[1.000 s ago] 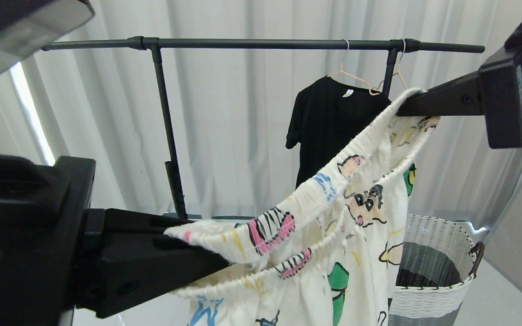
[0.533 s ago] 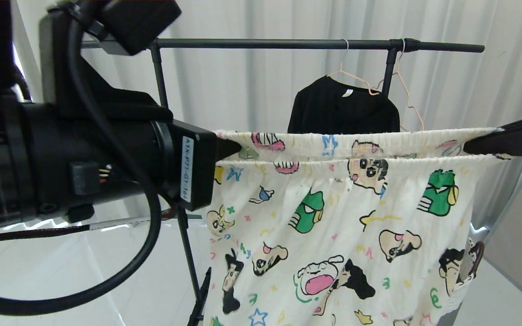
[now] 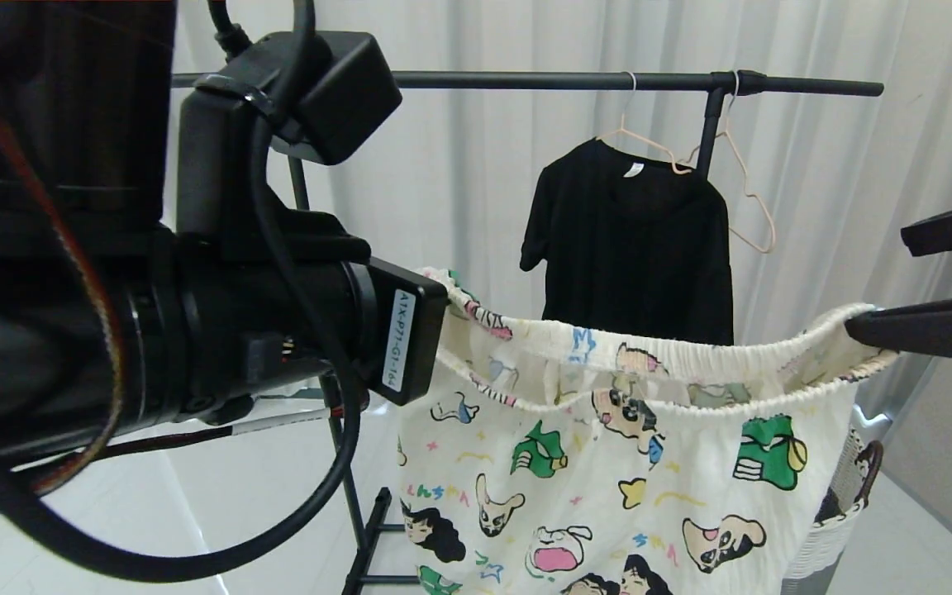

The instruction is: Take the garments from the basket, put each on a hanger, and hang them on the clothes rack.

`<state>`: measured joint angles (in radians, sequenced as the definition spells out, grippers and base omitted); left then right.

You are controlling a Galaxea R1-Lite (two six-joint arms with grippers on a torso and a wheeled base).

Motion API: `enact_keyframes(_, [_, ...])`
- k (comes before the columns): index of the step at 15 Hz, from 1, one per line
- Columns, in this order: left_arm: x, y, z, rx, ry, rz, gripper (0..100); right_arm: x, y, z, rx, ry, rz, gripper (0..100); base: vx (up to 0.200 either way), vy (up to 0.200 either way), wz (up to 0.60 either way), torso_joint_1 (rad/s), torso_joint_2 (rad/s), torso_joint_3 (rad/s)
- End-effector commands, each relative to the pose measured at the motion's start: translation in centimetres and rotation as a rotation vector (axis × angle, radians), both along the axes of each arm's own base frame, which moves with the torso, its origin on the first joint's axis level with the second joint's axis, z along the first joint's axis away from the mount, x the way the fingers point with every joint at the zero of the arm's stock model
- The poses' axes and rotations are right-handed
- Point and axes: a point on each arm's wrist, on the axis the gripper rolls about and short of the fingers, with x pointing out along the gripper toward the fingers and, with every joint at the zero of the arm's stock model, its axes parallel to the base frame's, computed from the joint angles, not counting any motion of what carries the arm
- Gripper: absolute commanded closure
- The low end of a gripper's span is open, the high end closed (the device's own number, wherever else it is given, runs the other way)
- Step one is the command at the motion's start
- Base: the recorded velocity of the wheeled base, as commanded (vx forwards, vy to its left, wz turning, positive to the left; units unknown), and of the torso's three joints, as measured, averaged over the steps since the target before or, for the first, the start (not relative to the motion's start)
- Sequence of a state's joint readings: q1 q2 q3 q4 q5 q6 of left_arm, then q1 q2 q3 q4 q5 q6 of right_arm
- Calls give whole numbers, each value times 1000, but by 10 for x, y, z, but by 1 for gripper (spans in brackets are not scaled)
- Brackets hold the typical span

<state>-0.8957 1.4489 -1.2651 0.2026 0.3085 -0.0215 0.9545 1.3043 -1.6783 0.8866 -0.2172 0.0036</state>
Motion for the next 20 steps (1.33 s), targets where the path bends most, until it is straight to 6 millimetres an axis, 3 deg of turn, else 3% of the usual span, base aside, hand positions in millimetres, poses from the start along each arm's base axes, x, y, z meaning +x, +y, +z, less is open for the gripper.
enact_keyframes(1, [13,-12,-11,29,7,42,100,-12,-16,0,27,-1,33,0,0,0,0,0,0,0])
enact_keyframes(4, [31,-25,-17,17,-35,107,100,-24,-32,-9,24,5,40,0,0,0,0,0,0,0])
enact_keyframes(8, [37,-23,-24,73,-44,152,100,-32,-47,-9,54,-11,16,0,0,0,0,0,0,0])
enact_keyframes(10, [36,-20,-26,81,-40,156,100,-25,-54,-16,32,-1,-110,0,0,0,0,0,0,0])
enact_keyframes(13, [32,20,-33,123,-37,249,100,-13,-82,-32,-121,62,-459,0,0,0,0,0,0,0])
enact_keyframes(14, [30,30,-34,138,-40,266,100,-11,-86,-33,-136,74,-497,0,0,0,0,0,0,0])
enact_keyframes(15, [25,57,-39,190,-48,314,100,-7,-91,-38,-159,107,-571,0,0,0,0,0,0,0])
enact_keyframes(16, [21,71,-43,209,-42,332,100,-3,-93,-43,-176,133,-605,0,0,0,0,0,0,0])
enact_keyframes(20, [16,94,-56,237,-14,403,100,12,-91,-63,-187,151,-640,0,0,0,0,0,0,0])
